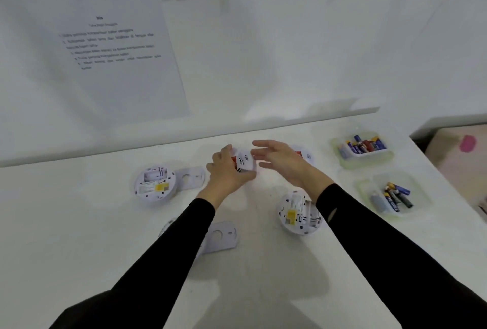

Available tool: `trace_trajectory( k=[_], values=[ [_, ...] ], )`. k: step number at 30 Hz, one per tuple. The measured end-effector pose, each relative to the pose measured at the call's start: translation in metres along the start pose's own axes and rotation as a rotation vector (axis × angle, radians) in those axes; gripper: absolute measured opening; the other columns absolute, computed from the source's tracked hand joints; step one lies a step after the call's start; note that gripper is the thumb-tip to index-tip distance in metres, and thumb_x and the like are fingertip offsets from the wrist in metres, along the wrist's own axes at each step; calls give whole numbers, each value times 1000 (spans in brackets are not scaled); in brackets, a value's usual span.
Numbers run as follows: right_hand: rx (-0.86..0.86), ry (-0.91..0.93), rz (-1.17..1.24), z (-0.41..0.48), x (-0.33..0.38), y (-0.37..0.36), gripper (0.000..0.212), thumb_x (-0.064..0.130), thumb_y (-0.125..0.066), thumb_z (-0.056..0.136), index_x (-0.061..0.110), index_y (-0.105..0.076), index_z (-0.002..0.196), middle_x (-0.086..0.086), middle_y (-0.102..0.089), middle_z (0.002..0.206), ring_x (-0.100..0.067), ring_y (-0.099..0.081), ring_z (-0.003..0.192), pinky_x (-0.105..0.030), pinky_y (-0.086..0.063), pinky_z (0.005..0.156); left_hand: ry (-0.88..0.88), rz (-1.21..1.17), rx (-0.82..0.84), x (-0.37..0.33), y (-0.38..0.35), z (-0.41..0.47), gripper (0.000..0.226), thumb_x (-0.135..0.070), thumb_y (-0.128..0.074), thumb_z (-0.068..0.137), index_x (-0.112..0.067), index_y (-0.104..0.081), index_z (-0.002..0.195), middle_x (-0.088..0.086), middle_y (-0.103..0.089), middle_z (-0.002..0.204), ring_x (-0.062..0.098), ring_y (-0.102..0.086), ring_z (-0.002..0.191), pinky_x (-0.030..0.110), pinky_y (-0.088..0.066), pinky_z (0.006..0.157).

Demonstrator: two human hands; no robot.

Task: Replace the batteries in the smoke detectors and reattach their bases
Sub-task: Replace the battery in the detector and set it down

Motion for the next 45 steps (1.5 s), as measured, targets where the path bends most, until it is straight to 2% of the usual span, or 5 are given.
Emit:
trace_trajectory(
  k=[5,10,20,38,45],
  values=[
    [-60,275,-122,-43,44,39,32,7,-48,98,18,-61,125,6,-65,120,-3,-60,107,-20,-47,92,11,-1013,233,-27,8,-34,62,-29,-64,91,-28,-39,148,9,-55,133,24,-61,110,39,-55,90],
    [-57,396,-371,-85,37,55,52,44,-72,81,30,-58,129,13,-49,122,0,-52,108,-16,-44,89,25,-1558,462,-72,-27,-75,52,-42,-47,90,-12,-62,131,22,-59,136,38,-55,124,54,-34,113],
    [-335,729,-682,-128,13,110,70,65,-58,63,34,-57,125,15,-44,115,-5,-38,109,-25,-18,99,-58,-1542,270,-122,-103,-94,54,-58,-41,95,-20,-55,131,14,-62,126,30,-60,115,47,-43,105],
    [-164,900,-600,-159,6,173,67,45,-64,61,20,-52,122,8,-44,116,-6,-43,109,-21,-23,100,-11,-1485,228,-140,-143,-99,62,-55,-35,99,-13,-55,139,17,-61,136,32,-61,120,44,-53,96],
    [142,763,-916,-177,-120,161,65,39,-70,67,20,-55,127,0,-48,117,-10,-40,112,-19,-21,100,-15,-1700,215,-118,-138,-93,49,-48,-37,100,-18,-55,133,23,-52,144,48,-52,126,57,-49,99]
  ],
)
Point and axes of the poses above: each hand's wrist, its own z-axis towards the middle knuckle, its own y-axis out of the back of the hand, x = y × z, the point moved 6 cm from there along z, towards the middle knuckle
